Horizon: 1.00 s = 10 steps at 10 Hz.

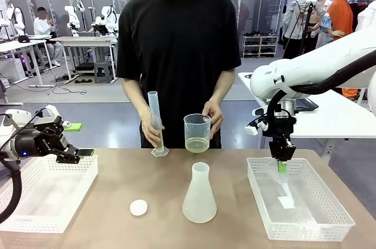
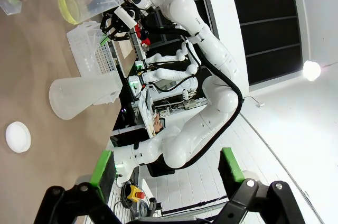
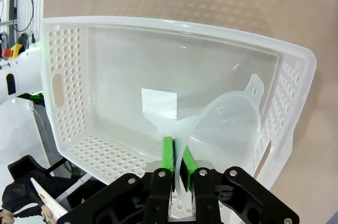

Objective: Prepare the solutions needed for the experiment.
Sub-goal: Pick up the Plastic Funnel and insert it into the Big flask.

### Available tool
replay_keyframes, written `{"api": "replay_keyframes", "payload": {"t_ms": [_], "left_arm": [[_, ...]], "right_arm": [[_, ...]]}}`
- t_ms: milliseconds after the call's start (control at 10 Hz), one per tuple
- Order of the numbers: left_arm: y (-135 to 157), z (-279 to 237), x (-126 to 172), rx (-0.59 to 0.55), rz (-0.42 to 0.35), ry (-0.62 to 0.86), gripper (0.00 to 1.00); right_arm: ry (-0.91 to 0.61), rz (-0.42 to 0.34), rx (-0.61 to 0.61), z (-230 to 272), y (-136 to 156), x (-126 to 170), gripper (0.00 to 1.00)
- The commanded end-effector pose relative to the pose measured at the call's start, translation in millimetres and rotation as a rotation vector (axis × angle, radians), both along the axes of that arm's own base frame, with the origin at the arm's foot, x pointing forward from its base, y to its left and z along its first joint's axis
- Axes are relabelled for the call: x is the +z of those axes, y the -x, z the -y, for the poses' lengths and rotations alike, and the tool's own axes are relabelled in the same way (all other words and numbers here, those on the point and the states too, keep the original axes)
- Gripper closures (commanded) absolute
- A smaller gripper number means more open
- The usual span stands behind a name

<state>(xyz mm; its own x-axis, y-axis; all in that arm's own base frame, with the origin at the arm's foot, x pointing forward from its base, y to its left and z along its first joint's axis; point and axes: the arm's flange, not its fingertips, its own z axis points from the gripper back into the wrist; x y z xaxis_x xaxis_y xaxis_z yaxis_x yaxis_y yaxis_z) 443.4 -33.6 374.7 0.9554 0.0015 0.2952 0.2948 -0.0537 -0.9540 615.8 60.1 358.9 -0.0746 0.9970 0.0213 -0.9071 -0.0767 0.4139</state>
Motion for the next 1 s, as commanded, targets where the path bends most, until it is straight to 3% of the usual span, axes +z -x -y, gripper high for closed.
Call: {"api": "replay_keyframes", "payload": {"t_ms": [0, 300, 700, 900], "left_arm": [[0.8, 0.3, 0.6, -0.004, 0.007, 0.007, 0.00], [0.8, 0.3, 0.6, -0.004, 0.007, 0.007, 0.00], [0.8, 0.3, 0.6, -0.004, 0.007, 0.007, 0.00], [0.8, 0.3, 0.6, -0.004, 0.007, 0.007, 0.00]], "right_arm": [[0.038, 0.073, -0.032, -5.2, 17.0, 25.1, 0.99], [0.077, 0.225, -0.115, -16.0, 52.5, 85.1, 0.99], [0.068, 0.671, -0.249, -36.6, 104.4, 156.7, 0.99], [0.101, 0.759, -0.260, -43.7, 124.9, 165.4, 0.99]]}}
